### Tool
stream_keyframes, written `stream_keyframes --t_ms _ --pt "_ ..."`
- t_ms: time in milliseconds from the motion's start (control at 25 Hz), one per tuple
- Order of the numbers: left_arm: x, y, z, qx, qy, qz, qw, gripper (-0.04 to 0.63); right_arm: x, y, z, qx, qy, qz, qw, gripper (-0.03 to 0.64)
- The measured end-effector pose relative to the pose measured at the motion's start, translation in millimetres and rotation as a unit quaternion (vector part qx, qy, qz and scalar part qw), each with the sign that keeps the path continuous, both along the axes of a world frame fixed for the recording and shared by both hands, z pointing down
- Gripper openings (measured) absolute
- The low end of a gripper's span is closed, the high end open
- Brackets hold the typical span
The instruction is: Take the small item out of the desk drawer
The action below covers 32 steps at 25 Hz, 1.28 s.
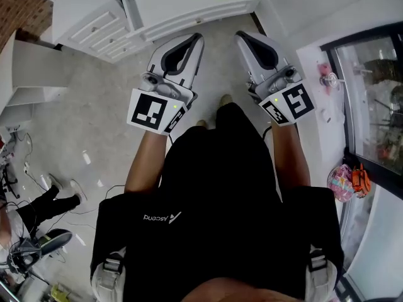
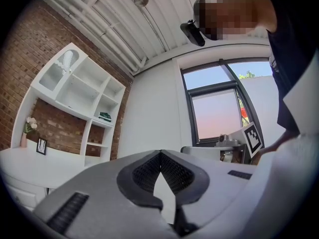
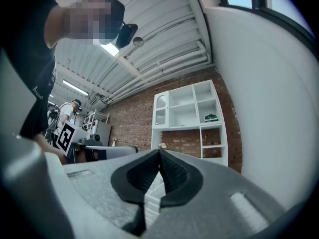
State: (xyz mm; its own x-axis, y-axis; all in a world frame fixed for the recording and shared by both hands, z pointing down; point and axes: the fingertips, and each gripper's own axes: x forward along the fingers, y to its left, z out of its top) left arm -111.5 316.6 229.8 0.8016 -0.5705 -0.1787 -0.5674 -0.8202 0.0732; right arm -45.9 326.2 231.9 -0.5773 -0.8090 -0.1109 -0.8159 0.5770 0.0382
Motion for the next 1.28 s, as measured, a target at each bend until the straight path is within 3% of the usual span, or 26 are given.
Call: stream_keyframes --t_ms 400,920,1280 --pt "6 -85 16 -0.002 -0.004 -0.022 0.9997 -0.002 9 -87 19 0.007 0.02 -0.024 0.999 0.002" --pt "72 -239 37 -0.026 -0.025 -0.071 0.9968 -0.002 75 -247 43 -0.015 0.029 -0.07 0.997 0.002" --pt "111 -327 51 -0.032 -0.048 -0.109 0.9924 -0.002 117 -344 72 -0.048 0.076 -0.105 0.99 0.003"
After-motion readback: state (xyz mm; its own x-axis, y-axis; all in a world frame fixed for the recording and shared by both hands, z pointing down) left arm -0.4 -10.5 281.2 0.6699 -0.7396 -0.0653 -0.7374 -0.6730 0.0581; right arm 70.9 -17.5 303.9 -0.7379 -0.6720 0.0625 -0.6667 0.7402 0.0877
